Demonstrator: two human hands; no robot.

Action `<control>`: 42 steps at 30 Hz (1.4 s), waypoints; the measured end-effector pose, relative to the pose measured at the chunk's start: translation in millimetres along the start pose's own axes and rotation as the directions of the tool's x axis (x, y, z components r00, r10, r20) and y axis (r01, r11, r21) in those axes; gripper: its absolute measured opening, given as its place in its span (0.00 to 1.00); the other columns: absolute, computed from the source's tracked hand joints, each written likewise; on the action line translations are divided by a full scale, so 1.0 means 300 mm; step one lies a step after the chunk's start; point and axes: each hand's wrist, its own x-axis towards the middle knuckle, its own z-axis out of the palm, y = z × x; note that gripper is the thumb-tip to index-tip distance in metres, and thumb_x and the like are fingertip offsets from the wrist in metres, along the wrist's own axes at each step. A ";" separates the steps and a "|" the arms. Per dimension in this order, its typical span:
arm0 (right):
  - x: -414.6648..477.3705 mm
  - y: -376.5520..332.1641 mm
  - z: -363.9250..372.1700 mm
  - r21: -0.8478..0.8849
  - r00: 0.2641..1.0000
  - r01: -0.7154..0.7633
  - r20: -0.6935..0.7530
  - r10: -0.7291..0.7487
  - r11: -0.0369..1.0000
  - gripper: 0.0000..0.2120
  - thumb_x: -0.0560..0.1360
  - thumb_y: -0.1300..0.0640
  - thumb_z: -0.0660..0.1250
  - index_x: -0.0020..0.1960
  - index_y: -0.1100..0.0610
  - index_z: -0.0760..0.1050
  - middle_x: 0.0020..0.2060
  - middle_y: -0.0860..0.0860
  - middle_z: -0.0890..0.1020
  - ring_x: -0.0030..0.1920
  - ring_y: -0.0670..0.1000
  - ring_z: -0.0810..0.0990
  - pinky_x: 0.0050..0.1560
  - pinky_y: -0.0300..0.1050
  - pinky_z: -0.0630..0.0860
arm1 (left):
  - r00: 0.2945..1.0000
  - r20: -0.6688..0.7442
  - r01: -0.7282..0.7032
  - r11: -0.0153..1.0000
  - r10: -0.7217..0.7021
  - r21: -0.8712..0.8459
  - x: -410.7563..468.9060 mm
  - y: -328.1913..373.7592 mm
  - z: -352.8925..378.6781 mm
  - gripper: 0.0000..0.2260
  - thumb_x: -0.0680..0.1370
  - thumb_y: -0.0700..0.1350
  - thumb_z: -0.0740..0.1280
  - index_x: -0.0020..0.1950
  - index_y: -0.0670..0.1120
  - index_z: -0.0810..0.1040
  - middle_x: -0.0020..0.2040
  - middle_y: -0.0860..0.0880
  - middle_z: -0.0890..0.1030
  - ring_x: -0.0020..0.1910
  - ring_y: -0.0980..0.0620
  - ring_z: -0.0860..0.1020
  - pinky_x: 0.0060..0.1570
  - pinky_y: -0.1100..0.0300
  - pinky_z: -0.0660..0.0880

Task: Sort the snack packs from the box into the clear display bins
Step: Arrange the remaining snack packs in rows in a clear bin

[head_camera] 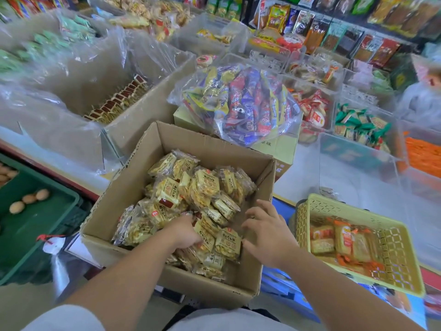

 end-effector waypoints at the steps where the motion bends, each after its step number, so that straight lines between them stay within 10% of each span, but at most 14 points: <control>1: 0.000 0.000 -0.002 -0.004 1.000 -0.001 0.004 0.001 1.000 0.24 0.71 0.35 0.55 0.59 0.42 0.79 0.67 0.40 0.69 0.78 0.50 0.49 0.70 0.62 0.67 | 1.000 -0.016 0.005 1.000 -0.005 -0.024 -0.001 -0.002 -0.005 0.39 0.75 0.50 0.76 0.82 0.46 0.61 0.78 0.43 0.69 0.70 0.42 0.74 0.67 0.48 0.74; 5: 0.001 0.001 -0.004 0.000 1.000 -0.003 0.001 0.003 1.000 0.25 0.71 0.34 0.54 0.59 0.42 0.79 0.68 0.40 0.69 0.78 0.50 0.49 0.70 0.61 0.67 | 0.995 -0.094 -0.003 0.982 -0.016 -0.190 -0.031 -0.021 -0.031 0.38 0.72 0.45 0.77 0.80 0.44 0.65 0.71 0.45 0.76 0.45 0.57 0.78 0.51 0.57 0.79; 11: -0.006 0.018 0.004 0.035 1.000 0.019 -0.011 -0.018 0.999 0.25 0.72 0.33 0.53 0.61 0.41 0.78 0.67 0.39 0.69 0.78 0.48 0.48 0.71 0.61 0.66 | 0.975 -0.217 -0.084 0.846 -0.039 -0.527 -0.114 -0.096 -0.096 0.36 0.71 0.43 0.80 0.76 0.46 0.71 0.59 0.50 0.77 0.46 0.56 0.80 0.36 0.61 0.75; 14: -0.002 0.016 -0.011 0.079 0.999 0.033 0.001 -0.033 0.996 0.26 0.76 0.30 0.53 0.67 0.39 0.73 0.68 0.36 0.69 0.79 0.47 0.46 0.76 0.60 0.55 | 0.974 -0.213 -0.120 0.630 -0.074 -0.767 -0.175 -0.115 -0.123 0.24 0.70 0.43 0.81 0.65 0.46 0.79 0.55 0.48 0.84 0.50 0.48 0.84 0.50 0.46 0.80; 17: -0.005 -0.015 -0.068 0.320 0.997 0.039 -0.080 -0.014 0.947 0.25 0.79 0.31 0.50 0.69 0.39 0.72 0.68 0.35 0.71 0.79 0.46 0.49 0.77 0.56 0.49 | 0.986 -0.166 -0.154 0.257 -0.027 -0.954 -0.239 -0.082 -0.121 0.19 0.66 0.41 0.79 0.54 0.38 0.80 0.42 0.42 0.85 0.37 0.45 0.84 0.41 0.48 0.83; 22: -0.068 -0.018 -0.197 0.847 0.998 0.060 -0.044 -0.044 0.528 0.32 0.72 0.21 0.47 0.73 0.28 0.60 0.70 0.23 0.63 0.73 0.30 0.58 0.76 0.45 0.58 | 0.965 -0.234 -0.219 -0.129 0.119 -0.967 -0.328 0.108 -0.024 0.12 0.72 0.37 0.76 0.52 0.36 0.79 0.46 0.36 0.85 0.40 0.37 0.84 0.39 0.44 0.83; 28: -0.111 0.149 -0.256 0.988 0.995 0.023 -0.009 -0.095 0.154 0.39 0.66 0.23 0.65 0.74 0.27 0.57 0.70 0.28 0.69 0.67 0.33 0.72 0.66 0.40 0.74 | 0.952 -0.231 -0.212 -0.112 0.201 -0.971 -0.337 0.433 0.125 0.26 0.71 0.34 0.74 0.69 0.47 0.79 0.63 0.35 0.82 0.51 0.36 0.84 0.47 0.44 0.83; 32: -0.113 0.306 -0.260 0.986 0.995 0.068 -0.057 -0.079 0.153 0.41 0.66 0.25 0.70 0.74 0.27 0.57 0.73 0.35 0.70 0.71 0.41 0.72 0.71 0.52 0.70 | 0.959 -0.191 -0.192 -0.017 0.209 -0.981 -0.321 0.597 0.196 0.27 0.72 0.38 0.74 0.71 0.48 0.77 0.64 0.34 0.81 0.57 0.31 0.80 0.64 0.24 0.69; 39: -0.138 0.581 -0.275 0.991 0.993 0.072 -0.060 -0.106 0.113 0.38 0.66 0.26 0.70 0.73 0.26 0.59 0.71 0.34 0.71 0.71 0.40 0.71 0.70 0.52 0.71 | 0.934 -0.195 -0.183 -0.068 0.300 -0.981 -0.279 0.806 0.239 0.28 0.72 0.38 0.75 0.70 0.57 0.77 0.67 0.36 0.80 0.60 0.34 0.82 0.52 0.40 0.82; 42: -0.137 0.675 -0.288 0.984 0.989 0.109 -0.093 -0.113 0.143 0.35 0.68 0.25 0.68 0.71 0.22 0.58 0.69 0.28 0.70 0.68 0.33 0.71 0.67 0.46 0.73 | 0.928 -0.179 -0.158 -0.090 0.326 -0.983 -0.276 0.891 0.261 0.22 0.81 0.47 0.66 0.76 0.48 0.73 0.72 0.35 0.76 0.69 0.30 0.75 0.66 0.30 0.72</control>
